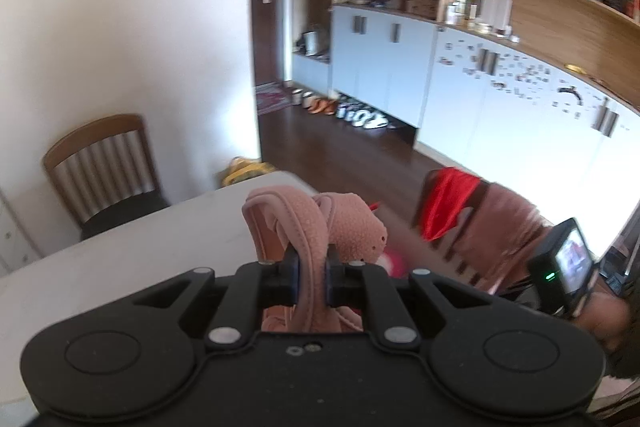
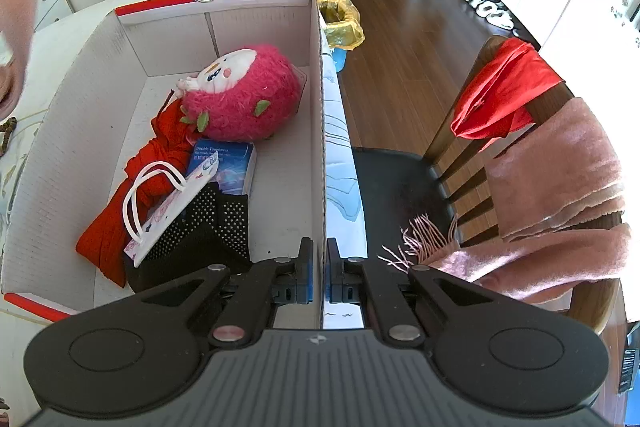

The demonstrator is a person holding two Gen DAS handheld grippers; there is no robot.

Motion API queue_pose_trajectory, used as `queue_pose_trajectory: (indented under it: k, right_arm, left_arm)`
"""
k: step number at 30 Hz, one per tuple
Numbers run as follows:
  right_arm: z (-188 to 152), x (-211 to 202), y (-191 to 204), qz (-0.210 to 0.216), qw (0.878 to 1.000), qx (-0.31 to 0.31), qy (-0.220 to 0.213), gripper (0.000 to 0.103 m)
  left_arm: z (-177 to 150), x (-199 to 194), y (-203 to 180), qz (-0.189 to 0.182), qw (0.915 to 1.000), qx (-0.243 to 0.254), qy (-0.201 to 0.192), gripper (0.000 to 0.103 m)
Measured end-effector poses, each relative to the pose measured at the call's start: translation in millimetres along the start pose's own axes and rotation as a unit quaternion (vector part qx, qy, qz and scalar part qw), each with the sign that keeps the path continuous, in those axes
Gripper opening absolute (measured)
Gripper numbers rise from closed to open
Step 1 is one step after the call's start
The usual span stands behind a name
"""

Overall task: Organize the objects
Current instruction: 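Lower the pink slipper into the cardboard box and open the left gripper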

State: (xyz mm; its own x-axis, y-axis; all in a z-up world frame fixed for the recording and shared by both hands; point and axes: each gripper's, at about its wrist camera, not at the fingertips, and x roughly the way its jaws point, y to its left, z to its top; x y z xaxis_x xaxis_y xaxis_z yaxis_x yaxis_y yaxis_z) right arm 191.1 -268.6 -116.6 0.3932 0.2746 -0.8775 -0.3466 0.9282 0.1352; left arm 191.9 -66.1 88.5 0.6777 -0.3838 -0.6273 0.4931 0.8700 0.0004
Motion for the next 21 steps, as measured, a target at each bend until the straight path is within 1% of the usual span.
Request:
queue_pose_trajectory:
  k: [3,6,9,13,18,21]
  right_arm:
    - [0,0,0,0.000,1.000,-0.001,0.000,0.004]
    - [0,0,0,0.001,1.000,-0.001,-0.001,0.004]
    - [1,1,0,0.001,1.000,-0.002,-0.001,0.004]
    - [2,1,1,0.001,1.000,-0.005,-0.002,0.004]
    - [3,2,0,0.003,1.000,-0.007,-0.002,0.004]
    - [3,2,0,0.004,1.000,-0.007,-0.002,0.004]
  left_arm:
    - [7,11,-22,-0.021,0.9996,0.017,-0.002,0.010]
    - [7,25,-39,-0.036,0.9989,0.029,0.008,0.010]
    - [2,44,-57,-0.047,0.9977,0.040,0.027,0.010]
    - [-13,72,-71,-0.058,0.9955,0.045,0.060,0.010]
    - [-29,102,-80,-0.056,0.9927,0.049,0.095,0.010]
    - [-39,116,-82,-0.045,0.9913,0.058,0.110,0.010]
